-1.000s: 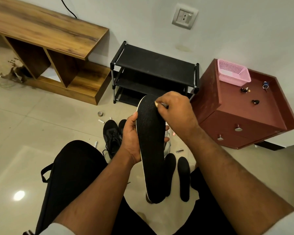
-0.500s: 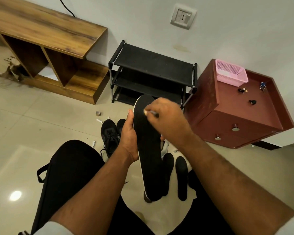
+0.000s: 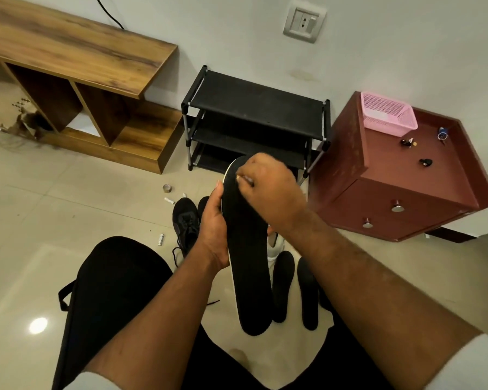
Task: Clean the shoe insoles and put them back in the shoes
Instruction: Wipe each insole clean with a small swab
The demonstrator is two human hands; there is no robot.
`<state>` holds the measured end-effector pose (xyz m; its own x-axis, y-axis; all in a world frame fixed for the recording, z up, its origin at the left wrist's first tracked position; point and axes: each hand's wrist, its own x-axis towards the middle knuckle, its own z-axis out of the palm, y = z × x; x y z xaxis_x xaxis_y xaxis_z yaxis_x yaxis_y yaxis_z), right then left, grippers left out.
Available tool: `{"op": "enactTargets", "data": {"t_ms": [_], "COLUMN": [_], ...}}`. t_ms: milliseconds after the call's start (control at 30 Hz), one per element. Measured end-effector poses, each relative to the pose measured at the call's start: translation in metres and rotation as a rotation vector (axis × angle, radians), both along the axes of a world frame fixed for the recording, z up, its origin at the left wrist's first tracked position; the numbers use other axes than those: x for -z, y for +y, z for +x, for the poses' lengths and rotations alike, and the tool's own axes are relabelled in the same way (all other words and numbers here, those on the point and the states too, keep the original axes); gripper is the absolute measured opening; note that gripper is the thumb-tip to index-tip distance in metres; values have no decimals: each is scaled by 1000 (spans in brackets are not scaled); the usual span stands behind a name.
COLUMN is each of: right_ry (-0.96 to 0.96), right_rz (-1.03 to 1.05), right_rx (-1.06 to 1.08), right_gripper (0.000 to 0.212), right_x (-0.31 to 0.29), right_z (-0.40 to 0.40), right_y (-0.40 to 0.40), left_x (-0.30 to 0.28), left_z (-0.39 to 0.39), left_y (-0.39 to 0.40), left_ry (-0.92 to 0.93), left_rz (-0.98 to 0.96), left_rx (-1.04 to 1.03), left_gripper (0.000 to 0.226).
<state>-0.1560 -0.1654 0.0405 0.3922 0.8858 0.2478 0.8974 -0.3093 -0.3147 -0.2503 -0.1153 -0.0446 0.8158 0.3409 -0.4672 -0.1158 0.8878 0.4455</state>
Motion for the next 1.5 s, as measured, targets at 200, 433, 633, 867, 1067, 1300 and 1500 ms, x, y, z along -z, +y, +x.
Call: {"op": "enactTargets", "data": {"t_ms": [200,433,633,867,1067,1300,1500], "right_ry": [6,244,162,274,178,100,250], "right_rz": [-59,12,-50,-147,-70,-222,-263], "right_rx": [-130,-157,-182,-239,-40,-23,-113], "right_gripper": [19,15,18,14,24,28,22], "right_x": [22,13,7,20,0,14,26], "right_z": [-32,-20,-12,-34,7,22,-10], "right_y": [-19,-38,-12,-58,-23,-15,-54], "left_x": [3,-2,-8,-14,-10,0,7], "left_z": [-3,0,-2,2,2,7,9], "left_y": [4,3,-4,1,-6,-7,4], "left_ry": [52,-53,-31,39,-43,-2,52], "left_rz": [35,-49,-68,-121,-123,-99,-19], "left_rx": [-63,-44,-42,-20,84,65,-40], "left_gripper": [60,66,63,71,75,69,65]}}
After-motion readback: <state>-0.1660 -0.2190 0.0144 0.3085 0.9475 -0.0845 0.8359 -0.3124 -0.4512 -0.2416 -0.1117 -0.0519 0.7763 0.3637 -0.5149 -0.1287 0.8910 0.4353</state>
